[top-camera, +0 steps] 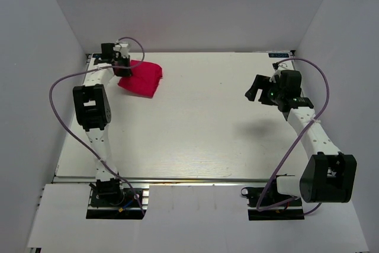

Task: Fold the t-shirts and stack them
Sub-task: Put the neatly folded tshirt into the corner of the board with the left arm

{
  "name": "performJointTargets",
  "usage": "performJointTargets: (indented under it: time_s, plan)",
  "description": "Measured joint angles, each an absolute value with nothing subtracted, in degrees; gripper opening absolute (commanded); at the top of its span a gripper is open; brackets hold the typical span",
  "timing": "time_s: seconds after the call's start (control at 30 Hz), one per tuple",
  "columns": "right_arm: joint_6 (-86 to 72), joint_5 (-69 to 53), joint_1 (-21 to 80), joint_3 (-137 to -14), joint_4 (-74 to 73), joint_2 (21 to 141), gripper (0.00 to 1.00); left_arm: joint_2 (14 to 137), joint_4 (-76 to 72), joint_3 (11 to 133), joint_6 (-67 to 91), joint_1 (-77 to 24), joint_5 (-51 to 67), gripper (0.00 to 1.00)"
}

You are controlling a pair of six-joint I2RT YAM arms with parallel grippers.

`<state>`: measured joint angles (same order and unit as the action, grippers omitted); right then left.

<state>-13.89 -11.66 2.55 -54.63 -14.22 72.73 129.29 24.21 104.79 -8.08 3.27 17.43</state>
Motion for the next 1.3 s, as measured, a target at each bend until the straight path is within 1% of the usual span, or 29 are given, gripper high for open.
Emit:
performJointTargets:
  time_s: [0.17, 0.23, 0.5, 0.8, 0.83, 0.87, 0.93, 0.97, 1.3]
  plan:
    - [-13.0, -11.7, 2.3, -56.9, -16.6, 75.9, 0.90, 135.9, 26.4, 118.2, -11.4, 9.0, 17.1, 0.00]
    - [-12.9, -11.6, 2.3, -56.9, -16.8, 75.9, 0.90, 137.9, 26.7, 121.3, -12.1, 10.4, 16.9, 0.00]
    - [-12.6, -10.7, 2.3, -57.6, -17.7, 75.9, 0.90, 141.4, 25.2, 124.7, -12.2, 15.0, 17.1, 0.00]
    - [-12.4, -10.2, 2.3, -57.8, -18.3, 75.9, 0.90, 145.9, 24.8, 132.2, -11.9, 16.5, 16.8, 0.00]
    - [-12.4, -10.2, 2.3, -57.8, -18.3, 76.0, 0.90, 146.0, 24.9, 132.3, -11.9, 16.6, 16.6, 0.03]
    - [-12.4, -10.2, 2.3, -57.8, -18.4, 76.1, 0.90, 146.0, 25.1, 132.3, -11.7, 16.6, 16.2, 0.29]
    - [-12.3, -10.2, 2.3, -57.9, -18.4, 76.2, 0.90, 146.0, 25.1, 132.3, -11.6, 16.6, 15.4, 0.63]
    - [-12.2, -10.2, 2.3, -57.9, -18.5, 76.3, 0.90, 146.0, 24.9, 132.3, -11.2, 16.6, 15.1, 0.99]
    - [-11.8, -10.3, 2.3, -57.9, -19.4, 76.3, 0.90, 145.6, 25.7, 132.3, -7.9, 16.7, 9.8, 1.00]
